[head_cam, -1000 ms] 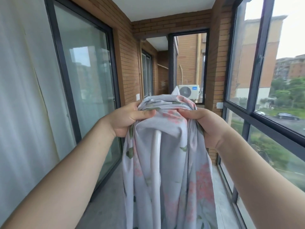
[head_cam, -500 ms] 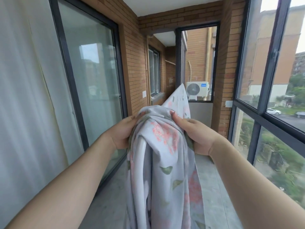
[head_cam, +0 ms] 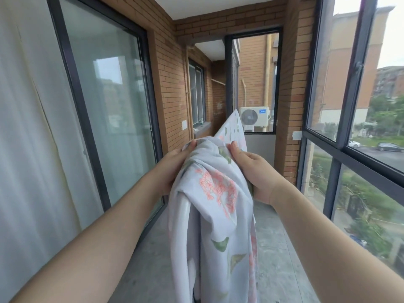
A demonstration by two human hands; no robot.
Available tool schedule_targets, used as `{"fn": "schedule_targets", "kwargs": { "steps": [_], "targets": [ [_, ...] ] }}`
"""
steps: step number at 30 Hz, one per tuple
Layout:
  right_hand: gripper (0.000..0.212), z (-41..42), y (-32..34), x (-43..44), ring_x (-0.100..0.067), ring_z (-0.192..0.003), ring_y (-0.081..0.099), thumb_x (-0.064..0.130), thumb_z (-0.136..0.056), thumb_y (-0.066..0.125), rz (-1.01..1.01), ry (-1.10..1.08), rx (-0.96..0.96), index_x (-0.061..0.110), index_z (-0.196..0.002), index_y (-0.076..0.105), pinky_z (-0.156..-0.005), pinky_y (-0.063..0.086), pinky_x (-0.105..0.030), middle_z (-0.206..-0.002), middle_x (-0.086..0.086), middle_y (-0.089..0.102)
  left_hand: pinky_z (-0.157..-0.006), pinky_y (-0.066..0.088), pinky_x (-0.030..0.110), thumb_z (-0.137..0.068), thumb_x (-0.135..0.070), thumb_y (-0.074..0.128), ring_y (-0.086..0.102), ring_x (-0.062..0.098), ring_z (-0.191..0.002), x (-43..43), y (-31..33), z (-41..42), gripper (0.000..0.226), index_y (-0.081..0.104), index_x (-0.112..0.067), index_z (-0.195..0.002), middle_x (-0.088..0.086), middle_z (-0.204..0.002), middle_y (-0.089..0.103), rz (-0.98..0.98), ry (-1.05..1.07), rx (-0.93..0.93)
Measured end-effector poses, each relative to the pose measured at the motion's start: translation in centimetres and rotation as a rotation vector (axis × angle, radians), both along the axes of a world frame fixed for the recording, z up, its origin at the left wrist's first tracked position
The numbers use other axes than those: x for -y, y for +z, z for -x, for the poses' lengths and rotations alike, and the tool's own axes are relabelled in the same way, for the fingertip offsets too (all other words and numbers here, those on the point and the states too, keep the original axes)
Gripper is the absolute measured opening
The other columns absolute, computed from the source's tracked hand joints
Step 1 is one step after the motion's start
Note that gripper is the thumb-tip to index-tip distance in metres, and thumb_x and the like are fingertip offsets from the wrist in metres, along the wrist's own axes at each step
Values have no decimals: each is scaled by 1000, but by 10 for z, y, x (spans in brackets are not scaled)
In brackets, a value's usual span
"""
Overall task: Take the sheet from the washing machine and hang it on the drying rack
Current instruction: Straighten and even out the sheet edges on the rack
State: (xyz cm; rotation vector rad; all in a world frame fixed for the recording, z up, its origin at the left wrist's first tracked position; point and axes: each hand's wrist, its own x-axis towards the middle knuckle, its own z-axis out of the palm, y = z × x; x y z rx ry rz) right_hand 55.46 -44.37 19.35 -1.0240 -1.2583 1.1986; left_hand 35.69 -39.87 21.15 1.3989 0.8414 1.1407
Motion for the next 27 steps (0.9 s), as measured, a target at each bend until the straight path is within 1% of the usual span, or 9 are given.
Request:
{"fn": "schedule_targets", "kwargs": {
  "steps": [1, 5, 8, 12, 15, 17, 19, 23, 27],
  "targets": [
    [52, 1, 3, -3, -22, -102, 74, 59, -94, 56, 6, -21, -14, 13, -111, 75, -95, 56, -38, -108, -5, 77, -57, 52, 17, -104, -34, 48, 62, 6, -73, -9, 3, -2, 49, 49, -2, -141, 10, -125, 65, -8, -41, -3],
    [42, 11, 15, -14, -18, -91, 76, 53, -96, 59, 19, -117, -113, 16, -104, 77, -84, 57, -35, -97, -2, 79, -52, 50, 12, -104, -25, 48, 68, 24, -105, -38, 12, -16, 37, 59, 0, -128, 1, -83, 66, -45, -50, 85],
    [39, 19, 21, -29, -24, -84, 72, 47, -90, 69, 61, -218, -214, 10, -101, 76, -80, 53, -34, -93, -6, 76, -56, 54, 16, -103, -35, 52, 74, 9, -75, -58, 14, -20, 28, 69, -13, -105, -1, -83, 76, -27, -146, 93],
    [36, 20, 12, -49, -25, -76, 52, 45, -64, 71, 104, -416, -172, 16, -85, 67, -72, 37, -37, -84, -8, 56, -45, 46, 11, -106, -24, 45, 72, 20, -88, -77, 6, -35, 27, 64, -6, -103, -4, -56, 65, -10, -121, 22],
    [21, 20, 1, -55, -25, -74, 59, 39, -73, 70, 111, -470, -102, 18, -73, 71, -73, 41, -35, -72, -5, 63, -46, 49, 14, -104, -33, 50, 66, 8, -60, -86, -13, -34, 26, 58, -18, -85, -3, -74, 61, -5, -186, -58],
    [18, 18, -4, -56, -19, -64, 59, 34, -86, 70, 61, -419, -43, 17, -80, 73, -65, 44, -29, -68, -4, 62, -75, 59, 25, -97, -49, 59, 74, 15, -83, -97, -23, -30, 35, 67, -16, -99, 4, -91, 72, 10, -244, -42],
    [15, 17, -8, -58, -19, -63, 59, 26, -91, 69, -16, -362, 7, 16, -101, 74, -62, 45, -29, -76, -7, 65, -103, 50, 47, -81, -64, 69, 66, 33, -114, -109, -26, -29, 67, 68, -10, -121, 15, -116, 72, -19, -289, -18],
    [14, 20, -8, -61, -21, -72, 60, 28, -95, 70, -127, -460, 58, 25, -108, 72, -69, 47, -36, -87, -9, 71, -105, 47, 55, -73, -70, 69, 65, 35, -115, -120, -26, -35, 68, 73, -15, -113, 14, -114, 73, -105, -230, 21],
    [17, 24, 2, -68, -15, -59, 59, 34, -98, 66, -154, -586, 116, 20, -102, 74, -53, 46, -26, -79, -2, 71, -103, 49, 55, -72, -75, 63, 67, 29, -109, -134, -23, -44, 57, 78, -26, -98, 5, -105, 75, -175, -194, 16]
  ]
}}
